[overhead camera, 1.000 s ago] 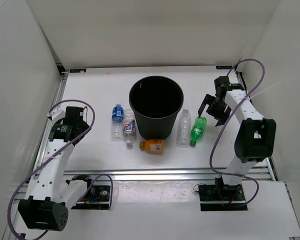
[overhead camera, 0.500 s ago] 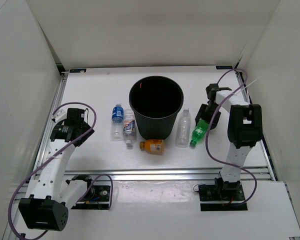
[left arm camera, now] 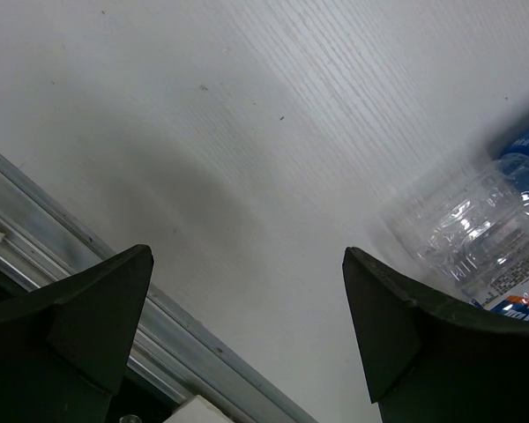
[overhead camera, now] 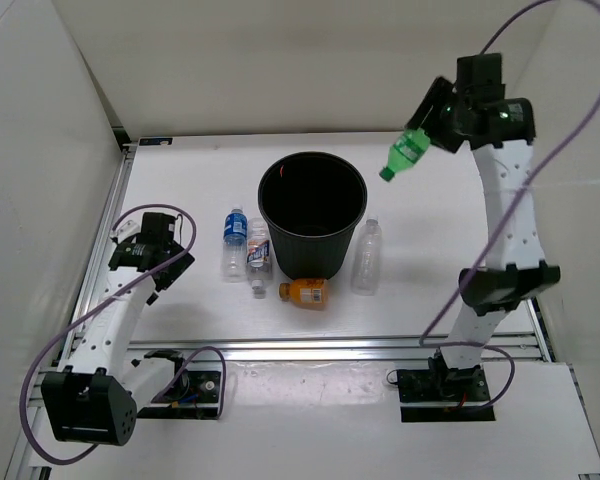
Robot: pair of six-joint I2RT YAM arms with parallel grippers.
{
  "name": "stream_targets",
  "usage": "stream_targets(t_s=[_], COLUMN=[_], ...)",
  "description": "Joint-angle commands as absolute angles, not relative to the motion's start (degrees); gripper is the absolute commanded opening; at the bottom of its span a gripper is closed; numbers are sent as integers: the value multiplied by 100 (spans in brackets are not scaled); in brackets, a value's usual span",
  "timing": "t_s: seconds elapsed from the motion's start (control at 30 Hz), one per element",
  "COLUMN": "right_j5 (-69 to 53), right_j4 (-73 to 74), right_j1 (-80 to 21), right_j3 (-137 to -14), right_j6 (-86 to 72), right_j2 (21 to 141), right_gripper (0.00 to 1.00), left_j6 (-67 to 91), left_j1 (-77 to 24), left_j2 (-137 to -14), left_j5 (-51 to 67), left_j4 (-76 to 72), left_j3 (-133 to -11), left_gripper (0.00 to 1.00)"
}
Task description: Put the plastic bottles in the bin
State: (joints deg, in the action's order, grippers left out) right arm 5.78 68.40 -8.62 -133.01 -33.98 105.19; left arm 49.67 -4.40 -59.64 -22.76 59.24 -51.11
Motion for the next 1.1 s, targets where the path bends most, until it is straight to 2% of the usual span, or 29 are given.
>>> stream_targets(t_s=[0.0,0.1,0.2,0.23,0.27,0.3,0.33,0.37,0.5,0.63,0.67,0.73,0.87,1.07], right_j5=[142,-570,-799,-861,-861,-861,-957,-958,-740,-168,-115,-534,-1300,-1757], right_j4=[6937,5803,5844,5923,6002,6064,6117,6256,6590,6330,6224,5856,5757,4932], right_j1=[-1133,-1353,-1940,-2055,-2161,-2345,-2416,-2530,-2444,-1812,-1393,-943,-238,-290], right_j3=[-13931,-12922,-13270,-13411,-13499,-13500,-13439,-13438,-13377,-12387,-11688,-10937,-9556,-8280], right_j6=[-3533,-3481,-3156,-3068,-3006,-2901,-2848,-2848,-2689,-3048,-3354,-3541,-3542,-3243], right_j2=[10021,9519,9816,10070,10177,10247,10300,10379,10310,9538,9188,8957,9139,9605], right_gripper=[19,19,19,23,31,47,76,86,100,100,100,100,100,100], left_j6=[5194,5194,5194,5142,5142,5142,5142,5142,5211,5273,5273,5273,5273,5273], left_j1=[-492,-492,-597,-598,-659,-659,-720,-790,-905,-958,-958,-958,-958,-958], left_j2=[-5994,-6064,-6327,-6398,-6572,-6670,-6758,-6933,-7110,-7110,-7110,-7058,-6856,-6566], left_j5=[-2005,-1951,-1951,-1951,-1951,-1951,-1951,-1951,-1951,-2003,-2004,-2004,-1812,-1503], left_j4=[5599,5388,5177,5177,5090,5028,5027,5027,5027,5027,5027,5027,4975,4922], left_j3=[-4975,-4922,-4983,-5062,-5184,-5255,-5325,-5500,-5756,-5687,-5634,-5581,-5467,-5036], left_gripper=[100,100,100,100,100,100,100,100,100,100,100,100,100,100])
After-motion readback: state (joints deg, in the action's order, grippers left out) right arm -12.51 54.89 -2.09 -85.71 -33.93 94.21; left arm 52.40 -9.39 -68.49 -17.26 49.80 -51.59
